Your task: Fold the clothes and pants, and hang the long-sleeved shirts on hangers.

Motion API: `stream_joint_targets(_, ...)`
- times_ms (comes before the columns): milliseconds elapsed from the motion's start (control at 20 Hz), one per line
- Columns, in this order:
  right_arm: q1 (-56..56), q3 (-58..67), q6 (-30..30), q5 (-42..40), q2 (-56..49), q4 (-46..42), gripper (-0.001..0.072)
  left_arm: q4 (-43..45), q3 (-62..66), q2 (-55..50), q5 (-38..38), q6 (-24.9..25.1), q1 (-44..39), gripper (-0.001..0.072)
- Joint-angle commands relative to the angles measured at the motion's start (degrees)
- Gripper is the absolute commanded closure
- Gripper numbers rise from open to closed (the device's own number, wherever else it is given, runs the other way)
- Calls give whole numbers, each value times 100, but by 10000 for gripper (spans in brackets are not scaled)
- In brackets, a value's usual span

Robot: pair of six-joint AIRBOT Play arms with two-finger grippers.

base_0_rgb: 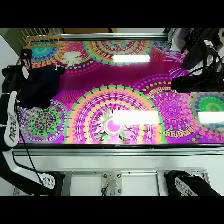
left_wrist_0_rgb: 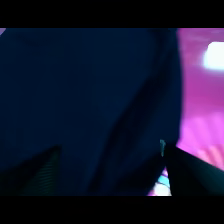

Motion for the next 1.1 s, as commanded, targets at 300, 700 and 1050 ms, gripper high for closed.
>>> stream_joint_targets(300,4,7,4,2,-4,0,697,372,977,-1447,-282,-271,286,699)
stream_joint_targets(700,4,7,2,2,-2,0,697,-518,898,680,-1423,-28,-1513,701)
stream_joint_targets(1050,4,7,4,0,-4,4,697,-1753,-715,2214,-2138,-57,-4601,701)
